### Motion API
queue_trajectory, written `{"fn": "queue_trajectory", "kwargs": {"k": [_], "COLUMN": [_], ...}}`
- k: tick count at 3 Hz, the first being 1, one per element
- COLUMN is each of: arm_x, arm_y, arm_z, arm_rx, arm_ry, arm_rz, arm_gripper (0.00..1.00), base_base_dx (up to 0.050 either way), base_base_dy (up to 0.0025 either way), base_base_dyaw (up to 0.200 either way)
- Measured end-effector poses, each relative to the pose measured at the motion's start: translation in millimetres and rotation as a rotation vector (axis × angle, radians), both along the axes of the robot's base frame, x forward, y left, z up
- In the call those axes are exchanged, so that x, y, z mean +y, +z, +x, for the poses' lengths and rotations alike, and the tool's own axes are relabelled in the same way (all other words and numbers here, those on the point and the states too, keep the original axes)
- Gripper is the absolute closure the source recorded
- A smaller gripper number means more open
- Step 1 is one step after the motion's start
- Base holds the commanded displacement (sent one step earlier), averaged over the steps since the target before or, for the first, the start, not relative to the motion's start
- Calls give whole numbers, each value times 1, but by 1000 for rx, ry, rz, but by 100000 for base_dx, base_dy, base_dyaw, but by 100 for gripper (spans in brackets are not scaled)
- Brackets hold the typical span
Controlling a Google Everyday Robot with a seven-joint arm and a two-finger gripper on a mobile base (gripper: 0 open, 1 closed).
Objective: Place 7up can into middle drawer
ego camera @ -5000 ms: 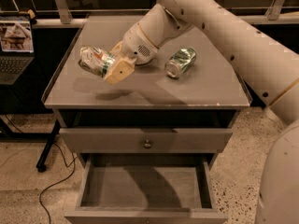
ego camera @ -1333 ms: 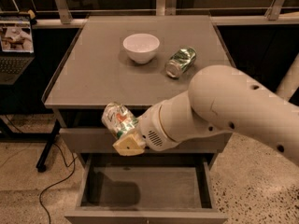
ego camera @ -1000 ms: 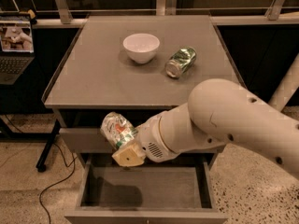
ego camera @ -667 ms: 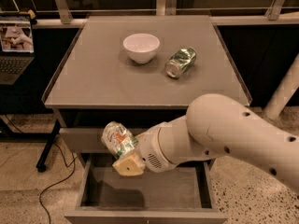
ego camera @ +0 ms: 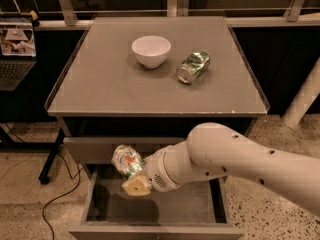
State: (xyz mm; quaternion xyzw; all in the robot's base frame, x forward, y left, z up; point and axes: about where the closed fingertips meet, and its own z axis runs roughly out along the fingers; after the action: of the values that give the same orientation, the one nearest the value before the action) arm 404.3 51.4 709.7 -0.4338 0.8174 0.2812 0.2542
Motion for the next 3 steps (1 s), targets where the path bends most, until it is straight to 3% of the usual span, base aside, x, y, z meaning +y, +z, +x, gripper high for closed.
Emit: {"fn": "queue_trajectory", "kwargs": {"k": [1, 3], "arm_x": [0, -2], "arm_y": [0, -4], "arm_z": [0, -7], "arm_rx": [0, -71], "arm_ry": [0, -6], "arm_rz": [0, 43], "arm_gripper": [100, 100], "base_base_dx": [0, 0], "base_base_dy": [0, 0], "base_base_dyaw": [0, 0]}}
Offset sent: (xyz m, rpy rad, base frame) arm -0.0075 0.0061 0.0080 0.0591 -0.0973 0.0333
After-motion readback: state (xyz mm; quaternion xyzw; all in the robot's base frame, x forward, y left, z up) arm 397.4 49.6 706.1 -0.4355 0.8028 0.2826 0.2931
